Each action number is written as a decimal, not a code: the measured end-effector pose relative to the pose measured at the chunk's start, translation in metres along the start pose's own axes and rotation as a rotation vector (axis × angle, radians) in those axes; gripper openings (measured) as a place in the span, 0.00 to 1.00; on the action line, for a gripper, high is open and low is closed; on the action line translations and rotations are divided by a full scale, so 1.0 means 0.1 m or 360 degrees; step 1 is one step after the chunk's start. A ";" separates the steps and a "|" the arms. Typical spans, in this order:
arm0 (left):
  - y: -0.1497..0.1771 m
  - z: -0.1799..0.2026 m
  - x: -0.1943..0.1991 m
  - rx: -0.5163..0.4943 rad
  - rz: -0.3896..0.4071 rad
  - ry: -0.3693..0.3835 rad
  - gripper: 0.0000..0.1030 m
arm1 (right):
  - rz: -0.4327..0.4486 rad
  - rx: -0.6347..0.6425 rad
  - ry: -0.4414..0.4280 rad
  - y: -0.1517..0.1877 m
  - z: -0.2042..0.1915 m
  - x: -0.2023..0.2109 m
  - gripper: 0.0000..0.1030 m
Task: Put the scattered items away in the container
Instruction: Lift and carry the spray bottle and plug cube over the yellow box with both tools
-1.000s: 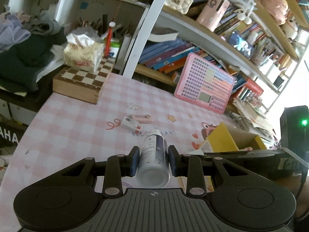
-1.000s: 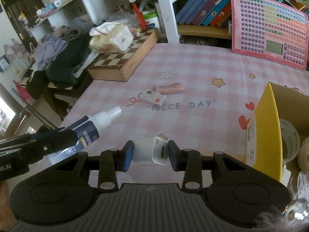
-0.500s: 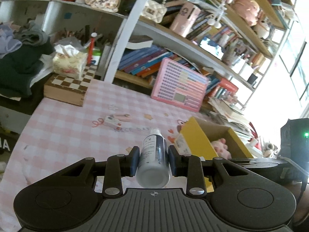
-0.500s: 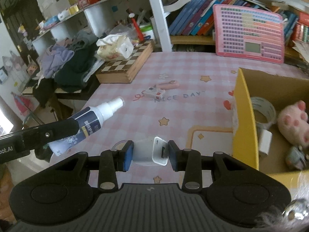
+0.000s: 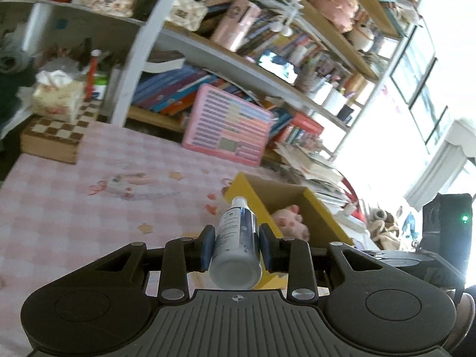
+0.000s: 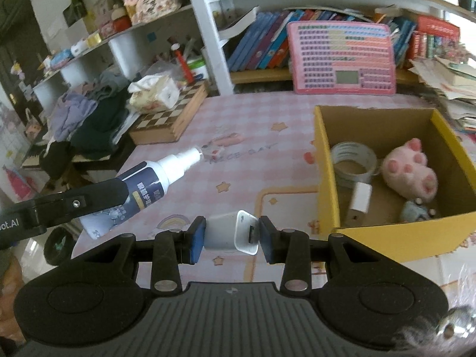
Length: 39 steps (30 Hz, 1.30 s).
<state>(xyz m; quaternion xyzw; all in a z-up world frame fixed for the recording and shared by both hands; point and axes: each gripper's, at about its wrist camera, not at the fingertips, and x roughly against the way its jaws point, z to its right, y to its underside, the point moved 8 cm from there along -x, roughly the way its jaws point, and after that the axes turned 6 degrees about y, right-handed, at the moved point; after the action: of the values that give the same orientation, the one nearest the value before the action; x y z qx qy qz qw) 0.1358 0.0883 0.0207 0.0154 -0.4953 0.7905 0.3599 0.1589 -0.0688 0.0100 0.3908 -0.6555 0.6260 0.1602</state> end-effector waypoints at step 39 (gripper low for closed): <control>0.04 1.11 -2.20 -0.0127 -0.0242 -0.0153 0.30 | -0.0091 0.0133 -0.0022 -0.39 2.14 -0.52 0.35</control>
<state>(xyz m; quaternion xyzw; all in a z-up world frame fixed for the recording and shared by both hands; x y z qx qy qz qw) 0.2594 -0.1232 -0.0098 0.0766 -0.5405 0.7389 0.3949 0.2802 -0.2510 -0.0347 0.4200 -0.6185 0.6453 0.1569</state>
